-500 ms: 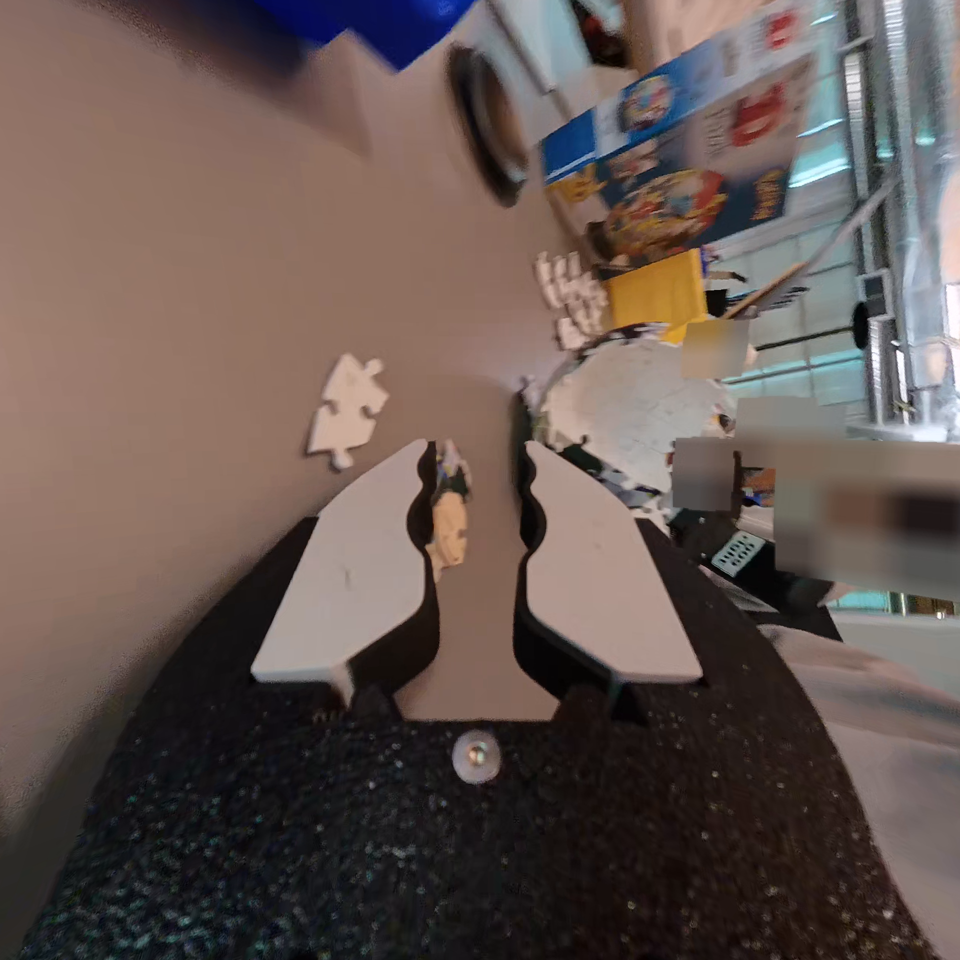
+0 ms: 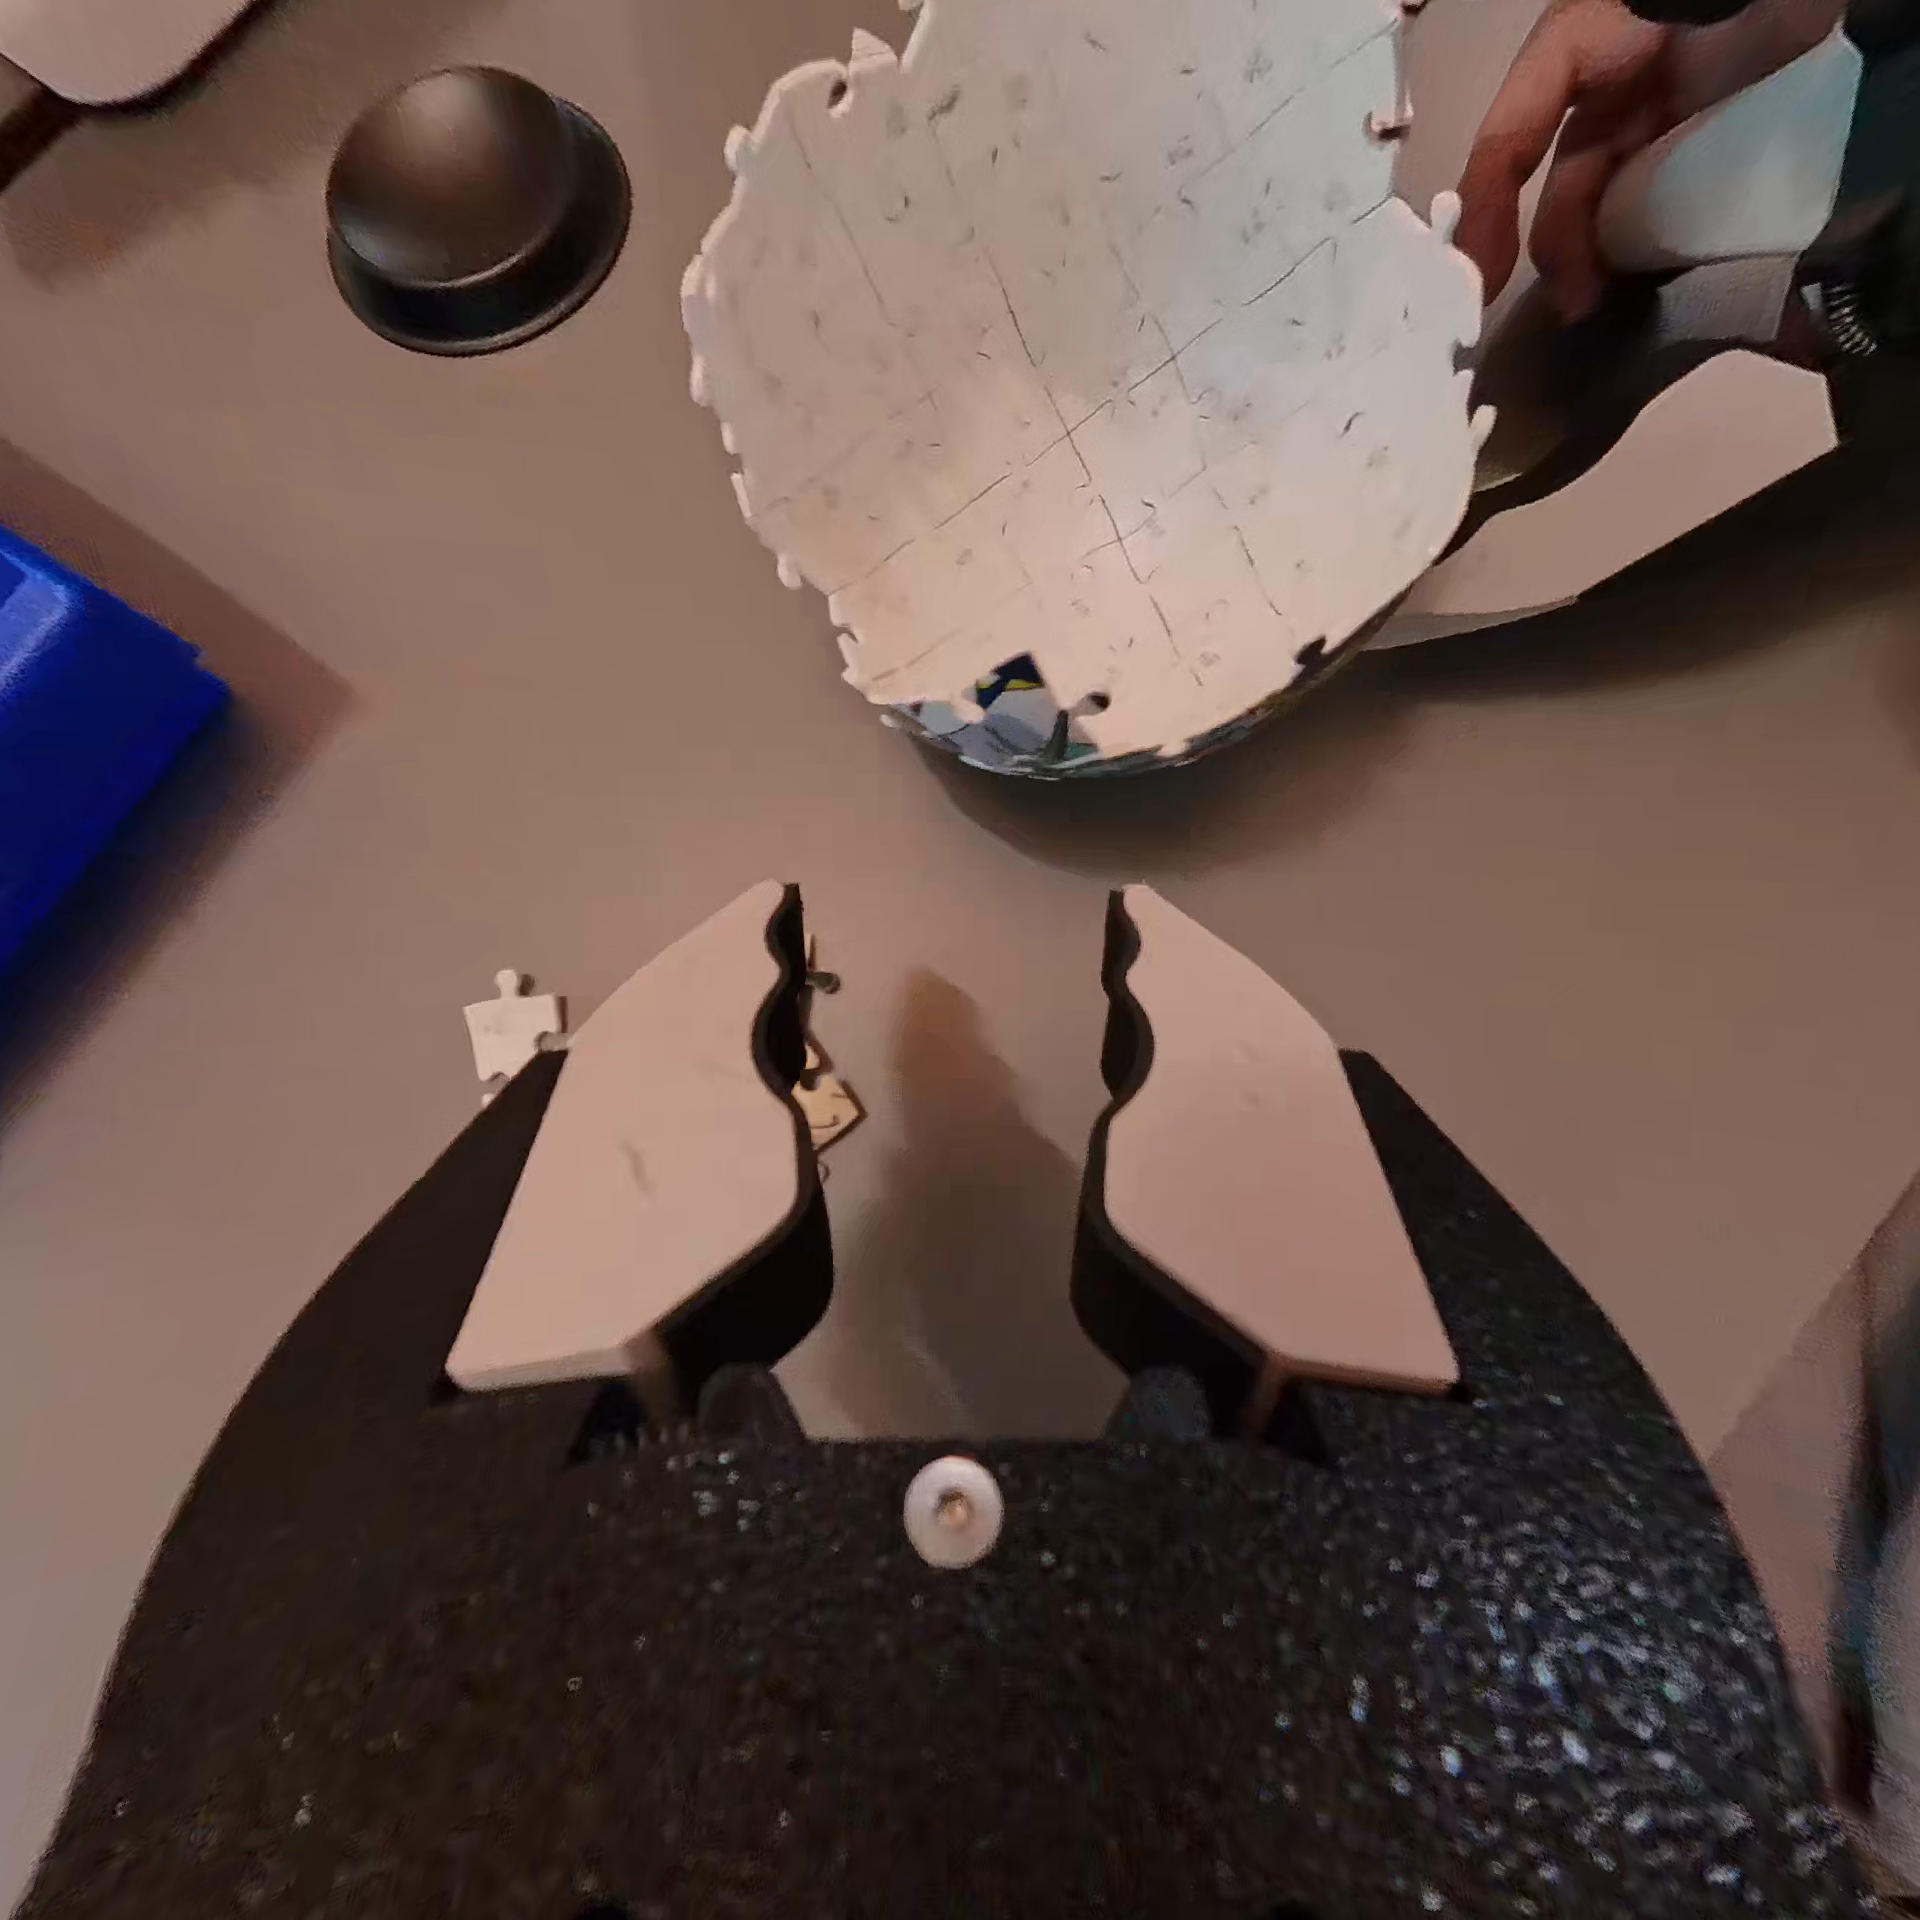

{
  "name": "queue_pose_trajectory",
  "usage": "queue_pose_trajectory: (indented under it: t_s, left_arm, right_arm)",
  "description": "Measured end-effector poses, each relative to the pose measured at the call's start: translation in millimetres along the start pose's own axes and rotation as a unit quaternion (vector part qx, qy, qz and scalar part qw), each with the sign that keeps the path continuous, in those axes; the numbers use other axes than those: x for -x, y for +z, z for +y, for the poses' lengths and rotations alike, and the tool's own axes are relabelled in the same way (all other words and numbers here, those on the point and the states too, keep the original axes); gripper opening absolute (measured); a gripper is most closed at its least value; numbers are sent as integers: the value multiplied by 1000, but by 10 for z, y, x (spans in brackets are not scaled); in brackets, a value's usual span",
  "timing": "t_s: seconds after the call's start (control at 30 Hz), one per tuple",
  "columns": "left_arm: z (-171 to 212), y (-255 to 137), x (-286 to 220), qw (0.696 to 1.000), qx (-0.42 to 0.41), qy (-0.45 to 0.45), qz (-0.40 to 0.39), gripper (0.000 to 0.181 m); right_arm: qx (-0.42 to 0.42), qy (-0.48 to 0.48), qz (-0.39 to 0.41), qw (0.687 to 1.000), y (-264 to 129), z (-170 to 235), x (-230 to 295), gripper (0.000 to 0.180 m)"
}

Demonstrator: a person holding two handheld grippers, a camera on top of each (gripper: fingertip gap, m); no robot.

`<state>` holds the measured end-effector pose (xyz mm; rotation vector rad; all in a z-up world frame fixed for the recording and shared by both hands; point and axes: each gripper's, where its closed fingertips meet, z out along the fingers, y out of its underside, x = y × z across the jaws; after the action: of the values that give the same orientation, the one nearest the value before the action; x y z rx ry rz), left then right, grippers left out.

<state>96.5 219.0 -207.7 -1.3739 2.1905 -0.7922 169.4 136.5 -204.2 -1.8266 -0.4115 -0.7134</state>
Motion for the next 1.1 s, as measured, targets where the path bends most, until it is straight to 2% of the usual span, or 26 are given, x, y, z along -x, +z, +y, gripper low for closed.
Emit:
queue_pose_trajectory:
  t_s: [0.13,0.17,0.23,0.33,0.4,0.5,0.63,0.73,0.9,1.1]
  left_arm:
    - [-19,-35,26,998,19,36,-41,53]
    - [-29,-55,38,999,17,19,-39,52]
    - [-90,-86,28,996,-13,-87,0,53]
    - [-187,-112,21,960,-70,-262,75,59]
    - [-167,-107,71,951,-86,-287,71,59]
    - [-140,-135,332,959,-62,-276,-4,58]
    - [-260,-50,460,966,41,-256,18,58]
    - [-315,124,386,959,142,-233,70,57]
    - [-309,344,228,933,279,-196,118,50]
    - [-162,459,230,897,395,-167,110,27]
  right_arm:
    - [-3,-8,3,1000,-7,-11,6,103]
    - [-4,-11,4,1000,-7,-14,7,103]
    - [-4,-15,5,1000,-5,-20,11,103]
    - [-4,-26,8,1000,-3,-34,19,103]
    - [-4,-32,11,999,-4,-48,29,103]
    - [-4,-39,14,999,-6,-64,46,102]
    - [-6,-50,18,999,-12,-99,81,100]
    - [-5,-57,21,998,-14,-105,87,99]
    - [-6,-56,22,998,-17,-104,88,99]
    - [-7,-61,19,998,-20,-106,94,99]
